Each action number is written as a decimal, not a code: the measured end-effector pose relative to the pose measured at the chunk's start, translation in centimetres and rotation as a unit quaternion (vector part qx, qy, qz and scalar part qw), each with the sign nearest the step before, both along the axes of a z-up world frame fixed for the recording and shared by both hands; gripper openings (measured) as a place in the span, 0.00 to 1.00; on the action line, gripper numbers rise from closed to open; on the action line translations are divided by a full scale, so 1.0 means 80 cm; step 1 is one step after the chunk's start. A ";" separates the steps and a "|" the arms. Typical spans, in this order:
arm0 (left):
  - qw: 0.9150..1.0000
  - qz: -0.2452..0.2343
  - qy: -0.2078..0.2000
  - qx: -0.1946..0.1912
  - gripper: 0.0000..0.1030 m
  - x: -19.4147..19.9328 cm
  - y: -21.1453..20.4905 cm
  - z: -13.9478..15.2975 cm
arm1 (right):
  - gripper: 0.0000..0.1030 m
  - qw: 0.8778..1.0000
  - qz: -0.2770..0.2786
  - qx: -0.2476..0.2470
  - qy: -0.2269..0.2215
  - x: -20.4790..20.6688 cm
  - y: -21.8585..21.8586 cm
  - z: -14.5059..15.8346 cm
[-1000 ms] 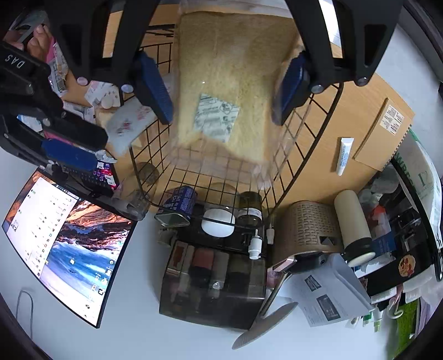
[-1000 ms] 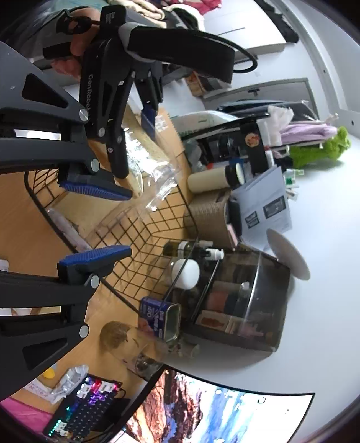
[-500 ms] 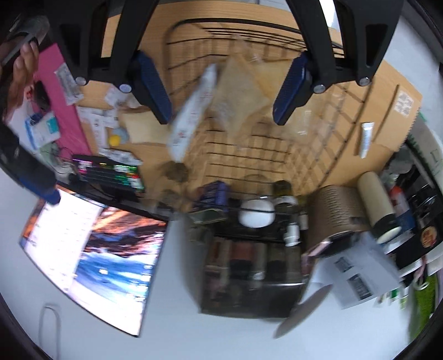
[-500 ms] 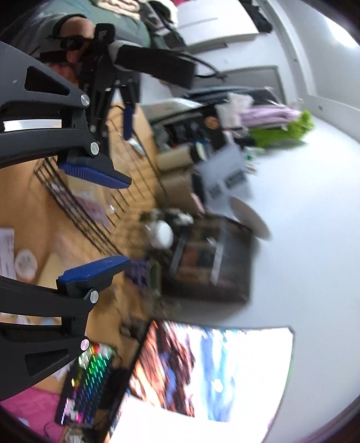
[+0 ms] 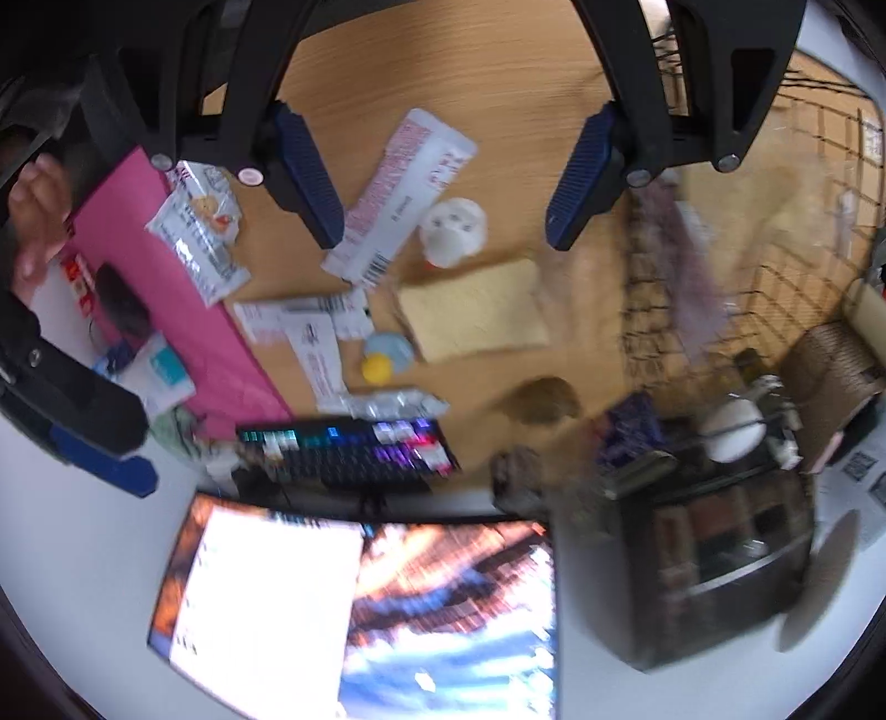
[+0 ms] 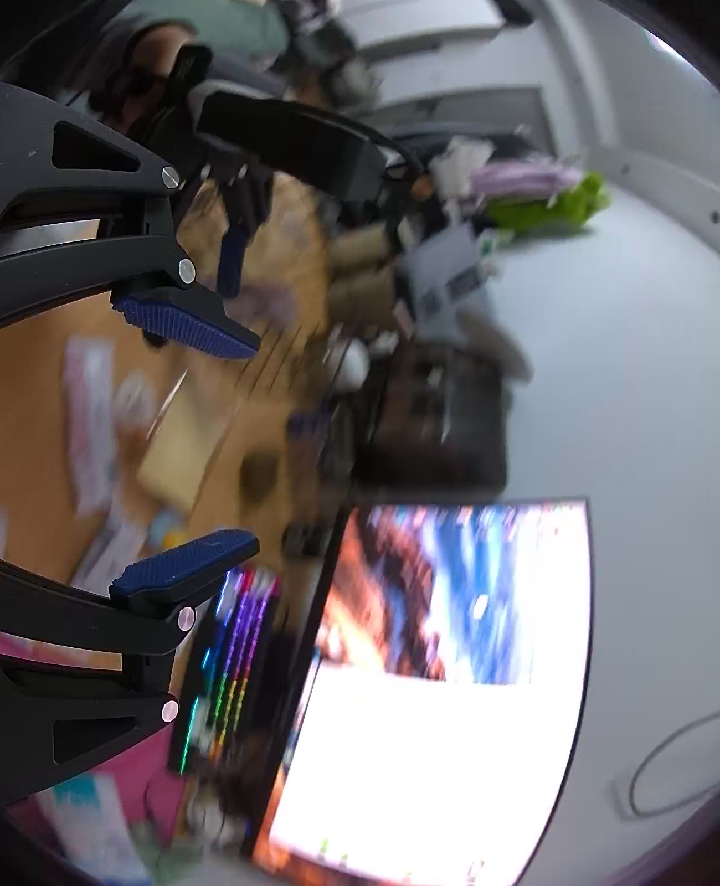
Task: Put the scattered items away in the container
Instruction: 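Grasp the white figurine with the left gripper while the right gripper grasps the rubber duck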
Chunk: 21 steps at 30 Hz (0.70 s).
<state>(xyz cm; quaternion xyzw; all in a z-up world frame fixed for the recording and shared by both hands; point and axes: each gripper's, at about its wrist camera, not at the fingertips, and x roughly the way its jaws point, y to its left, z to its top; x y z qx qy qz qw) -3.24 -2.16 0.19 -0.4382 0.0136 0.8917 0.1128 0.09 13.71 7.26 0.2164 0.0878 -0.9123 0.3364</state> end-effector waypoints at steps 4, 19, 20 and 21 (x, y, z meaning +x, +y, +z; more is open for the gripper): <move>1.000 -0.004 -0.028 -0.005 0.77 -0.022 0.021 -0.032 | 0.63 0.999 -0.008 0.030 -0.023 -0.016 0.029 -0.031; 0.993 0.029 -0.116 0.007 0.65 -0.084 0.013 -0.117 | 0.63 0.994 0.019 0.076 -0.078 -0.104 0.025 -0.099; 0.993 0.026 -0.115 0.010 0.64 -0.085 0.012 -0.118 | 0.63 0.994 0.019 0.080 -0.078 -0.110 0.022 -0.102; 0.993 0.024 -0.114 0.014 0.62 -0.085 0.010 -0.119 | 0.63 0.993 0.019 0.086 -0.079 -0.118 0.018 -0.107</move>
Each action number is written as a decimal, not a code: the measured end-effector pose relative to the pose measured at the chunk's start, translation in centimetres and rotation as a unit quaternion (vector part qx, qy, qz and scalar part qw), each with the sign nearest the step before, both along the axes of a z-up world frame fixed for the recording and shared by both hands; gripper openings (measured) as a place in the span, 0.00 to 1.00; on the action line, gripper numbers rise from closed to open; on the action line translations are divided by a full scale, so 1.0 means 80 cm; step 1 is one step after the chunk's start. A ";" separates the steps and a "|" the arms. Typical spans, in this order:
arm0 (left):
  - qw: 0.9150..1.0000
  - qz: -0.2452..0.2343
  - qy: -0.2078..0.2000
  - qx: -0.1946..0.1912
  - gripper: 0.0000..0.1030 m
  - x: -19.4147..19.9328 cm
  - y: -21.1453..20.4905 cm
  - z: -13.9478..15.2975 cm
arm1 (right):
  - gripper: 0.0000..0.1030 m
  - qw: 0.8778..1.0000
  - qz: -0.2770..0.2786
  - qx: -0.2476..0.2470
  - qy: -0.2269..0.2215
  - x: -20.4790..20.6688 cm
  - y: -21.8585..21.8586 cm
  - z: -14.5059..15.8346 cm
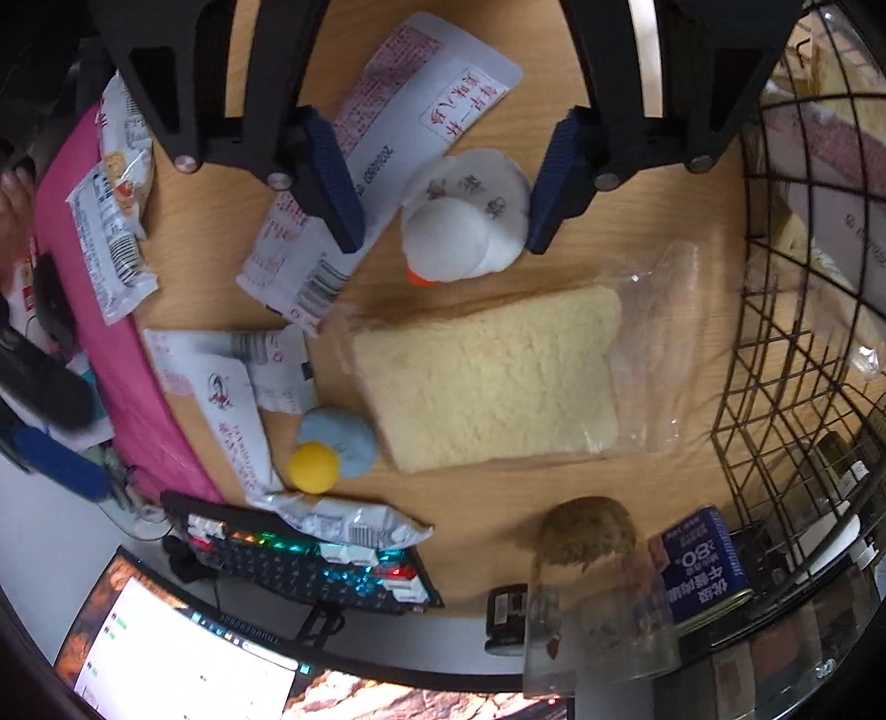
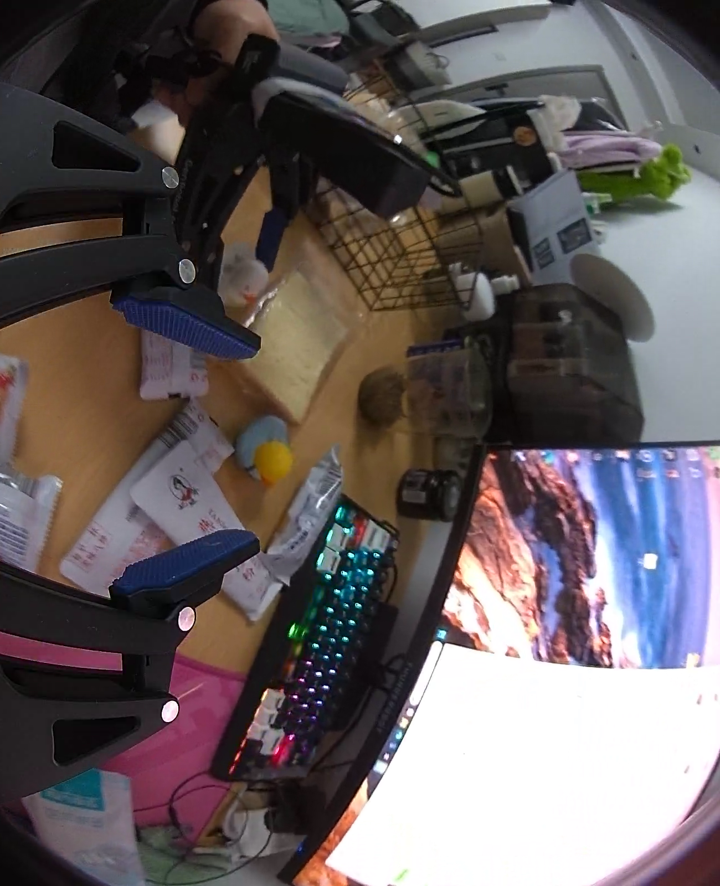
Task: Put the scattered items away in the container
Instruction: 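Grasp the white figurine with the left gripper while the right gripper grasps the rubber duck, then carry the figurine and duck over the wire basket and release them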
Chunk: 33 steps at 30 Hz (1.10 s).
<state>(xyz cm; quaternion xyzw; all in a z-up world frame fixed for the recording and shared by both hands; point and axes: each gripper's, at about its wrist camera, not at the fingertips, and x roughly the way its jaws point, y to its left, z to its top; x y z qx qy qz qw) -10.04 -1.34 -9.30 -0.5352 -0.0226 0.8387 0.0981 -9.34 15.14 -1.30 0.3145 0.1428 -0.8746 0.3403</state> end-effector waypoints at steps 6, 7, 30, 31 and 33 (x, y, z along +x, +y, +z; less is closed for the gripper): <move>1.000 0.000 0.001 0.006 0.49 -0.001 -0.008 0.000 | 0.63 0.999 0.025 0.025 -0.031 -0.050 -0.030 -0.039; 1.000 0.001 0.000 0.009 0.49 -0.001 -0.010 -0.001 | 0.63 0.998 0.027 0.031 -0.038 -0.057 -0.035 -0.046; 1.000 -0.003 0.000 0.030 0.49 0.001 -0.015 0.000 | 0.50 0.990 0.029 0.107 -0.092 -0.112 -0.085 -0.101; 0.999 -0.003 0.005 0.031 0.49 0.003 -0.014 0.004 | 0.50 0.990 0.026 0.104 -0.090 -0.111 -0.083 -0.098; 0.999 -0.005 0.014 0.033 0.49 0.005 -0.012 0.014 | 0.50 0.992 0.025 0.094 -0.083 -0.105 -0.077 -0.088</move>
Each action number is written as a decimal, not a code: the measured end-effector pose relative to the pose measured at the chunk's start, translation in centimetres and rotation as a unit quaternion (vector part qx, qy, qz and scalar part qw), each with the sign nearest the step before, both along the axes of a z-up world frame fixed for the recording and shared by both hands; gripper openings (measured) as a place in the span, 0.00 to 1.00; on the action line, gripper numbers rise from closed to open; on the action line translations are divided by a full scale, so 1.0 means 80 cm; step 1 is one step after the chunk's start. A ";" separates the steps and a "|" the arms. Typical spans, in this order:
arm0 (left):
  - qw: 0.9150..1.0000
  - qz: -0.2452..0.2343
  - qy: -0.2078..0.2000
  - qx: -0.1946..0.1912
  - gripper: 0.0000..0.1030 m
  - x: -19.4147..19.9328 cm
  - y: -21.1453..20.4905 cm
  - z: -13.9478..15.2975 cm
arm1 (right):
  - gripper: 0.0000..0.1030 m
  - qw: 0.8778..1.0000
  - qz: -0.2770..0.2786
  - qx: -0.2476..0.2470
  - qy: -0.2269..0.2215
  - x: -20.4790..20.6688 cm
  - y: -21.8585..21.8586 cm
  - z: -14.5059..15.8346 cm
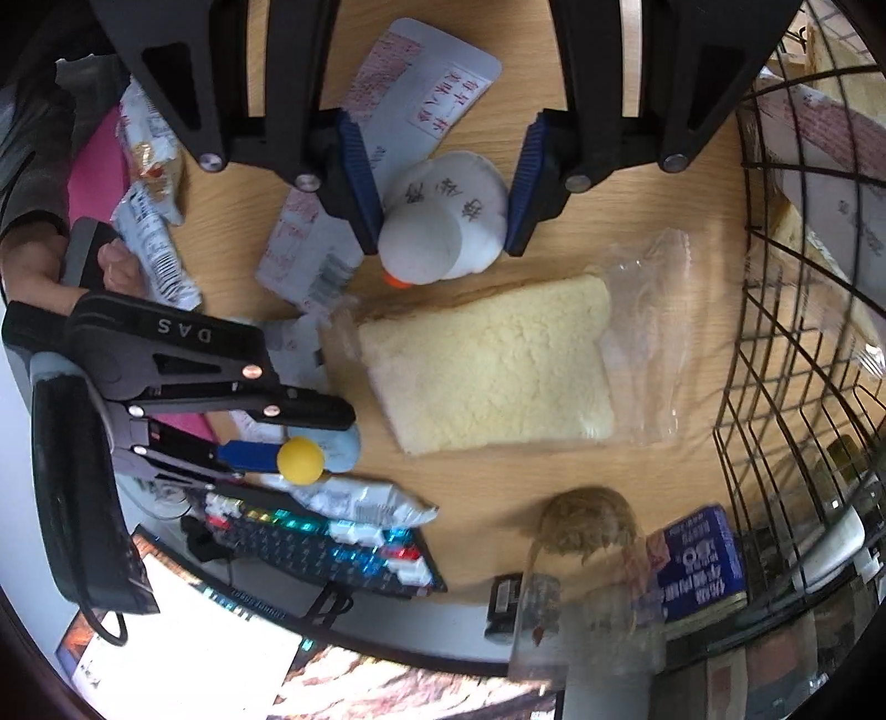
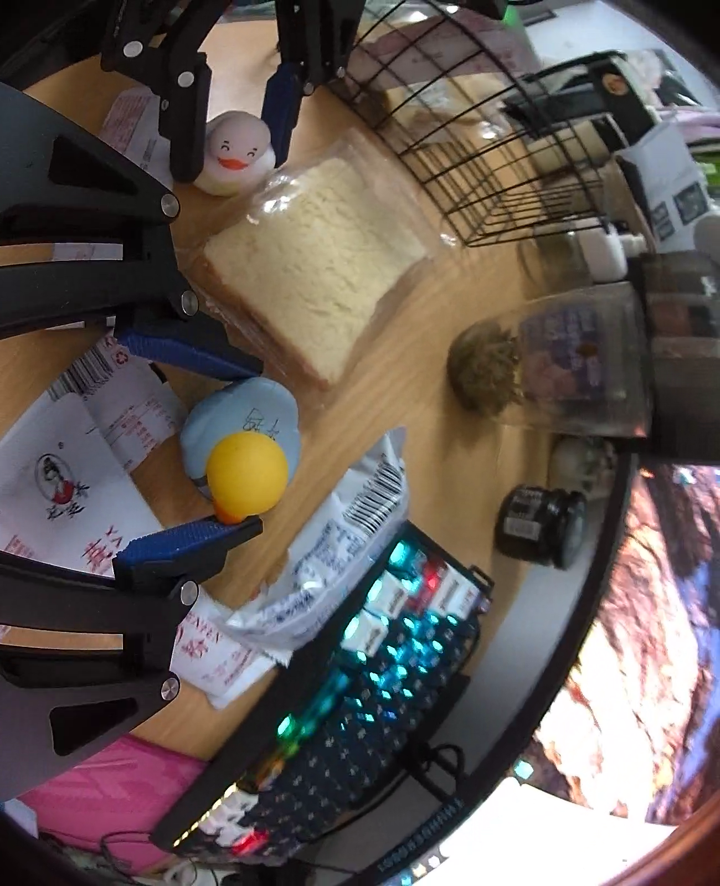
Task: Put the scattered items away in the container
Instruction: 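Carry the figurine and duck over the wire basket and release them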
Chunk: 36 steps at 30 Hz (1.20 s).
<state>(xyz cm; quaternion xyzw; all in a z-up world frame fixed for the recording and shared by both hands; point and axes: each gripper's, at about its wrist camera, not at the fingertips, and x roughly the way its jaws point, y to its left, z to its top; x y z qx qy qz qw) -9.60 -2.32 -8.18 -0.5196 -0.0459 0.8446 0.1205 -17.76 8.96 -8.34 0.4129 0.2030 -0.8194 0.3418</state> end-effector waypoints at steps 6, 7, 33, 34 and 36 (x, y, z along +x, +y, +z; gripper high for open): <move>0.999 -0.003 0.046 0.004 0.49 0.016 0.007 0.046 | 0.50 0.999 -0.004 -0.025 0.031 0.029 0.015 0.048; 0.998 -0.002 0.058 0.005 0.49 0.022 0.007 0.057 | 0.50 0.999 -0.004 -0.029 0.038 0.035 0.017 0.057; 0.974 0.189 0.127 -0.006 0.52 0.136 -0.251 0.131 | 0.50 0.969 0.219 -0.070 0.088 0.212 -0.249 0.158; 0.973 0.192 0.125 -0.010 0.59 0.137 -0.252 0.130 | 0.50 0.969 0.223 -0.063 0.090 0.213 -0.253 0.155; 0.971 0.197 0.131 -0.019 0.65 0.142 -0.252 0.133 | 0.50 0.967 0.225 -0.045 0.108 0.218 -0.255 0.151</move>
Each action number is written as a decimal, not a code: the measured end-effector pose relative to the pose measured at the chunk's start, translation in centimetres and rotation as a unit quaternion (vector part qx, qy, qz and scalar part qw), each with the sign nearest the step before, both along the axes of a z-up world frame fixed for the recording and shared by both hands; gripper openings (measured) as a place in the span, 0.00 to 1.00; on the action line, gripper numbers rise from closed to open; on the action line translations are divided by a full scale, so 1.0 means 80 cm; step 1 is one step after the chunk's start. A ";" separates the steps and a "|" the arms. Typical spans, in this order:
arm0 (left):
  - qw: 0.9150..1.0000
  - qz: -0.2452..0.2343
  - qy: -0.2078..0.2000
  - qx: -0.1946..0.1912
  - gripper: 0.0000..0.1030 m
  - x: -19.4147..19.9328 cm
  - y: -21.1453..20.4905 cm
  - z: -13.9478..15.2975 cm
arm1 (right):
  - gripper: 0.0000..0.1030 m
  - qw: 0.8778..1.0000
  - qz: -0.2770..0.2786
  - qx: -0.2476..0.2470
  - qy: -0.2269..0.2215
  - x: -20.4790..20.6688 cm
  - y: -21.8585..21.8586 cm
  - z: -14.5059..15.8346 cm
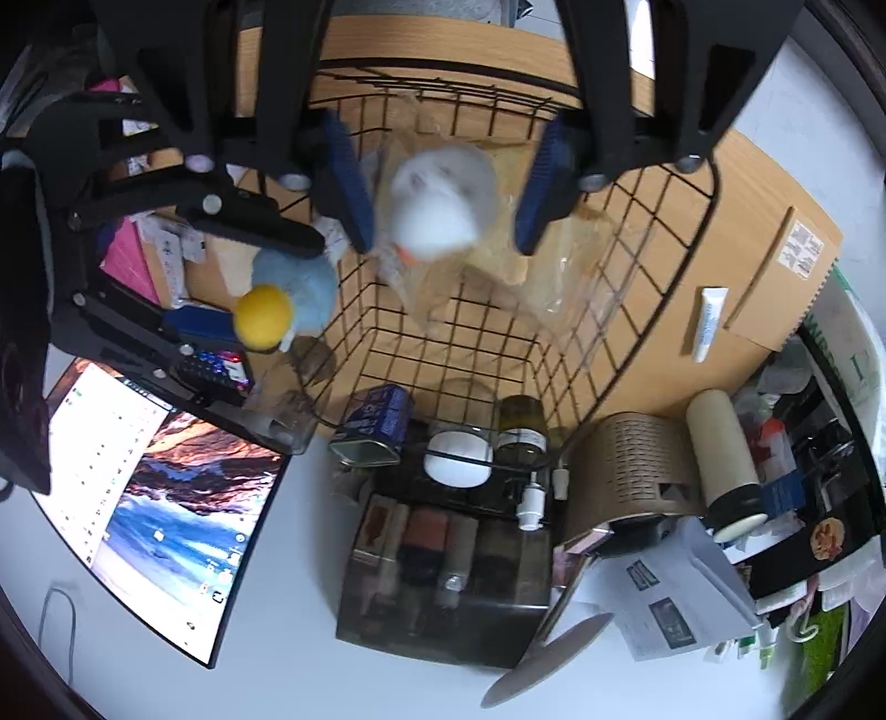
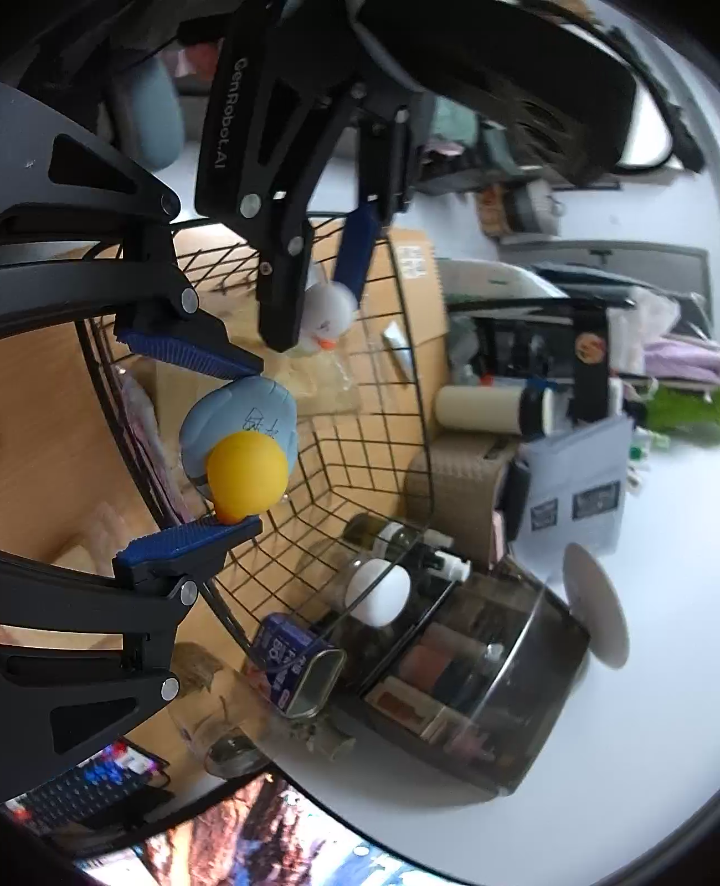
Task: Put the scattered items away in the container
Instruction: 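Carry the figurine and duck over the wire basket and release them, then return to the desk and grasp the Aji snack packet with the right gripper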
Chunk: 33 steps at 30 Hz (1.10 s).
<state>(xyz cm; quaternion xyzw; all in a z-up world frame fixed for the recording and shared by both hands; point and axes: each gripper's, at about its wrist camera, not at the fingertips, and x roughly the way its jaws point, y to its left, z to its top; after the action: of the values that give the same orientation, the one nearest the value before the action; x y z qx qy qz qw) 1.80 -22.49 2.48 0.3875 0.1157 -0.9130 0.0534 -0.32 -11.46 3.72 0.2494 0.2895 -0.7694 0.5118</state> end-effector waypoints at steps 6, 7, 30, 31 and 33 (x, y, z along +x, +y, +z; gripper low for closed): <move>1.000 0.003 0.006 -0.007 0.68 0.007 0.005 0.010 | 0.55 1.000 -0.017 -0.011 -0.010 -0.008 0.012 0.006; 1.000 0.001 0.009 -0.006 0.68 0.008 0.009 0.014 | 0.55 1.000 -0.021 -0.018 -0.009 -0.008 0.017 0.010; 0.939 -0.318 -0.110 -0.071 0.71 -0.049 0.300 -0.085 | 0.56 0.968 -0.237 0.006 -0.080 0.013 0.355 -0.036; 0.937 -0.323 -0.115 -0.069 0.71 -0.051 0.305 -0.093 | 0.56 0.966 -0.242 0.012 -0.087 0.015 0.363 -0.047; 0.934 -0.329 -0.126 -0.063 0.71 -0.061 0.311 -0.110 | 0.56 0.961 -0.254 0.025 -0.108 0.018 0.379 -0.070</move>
<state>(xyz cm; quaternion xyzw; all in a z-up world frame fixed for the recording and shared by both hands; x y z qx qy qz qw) -3.07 2.40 -6.32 0.5118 -0.0840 -0.8284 -0.2114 1.08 18.84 -1.90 0.4087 0.1788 -0.8354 0.3211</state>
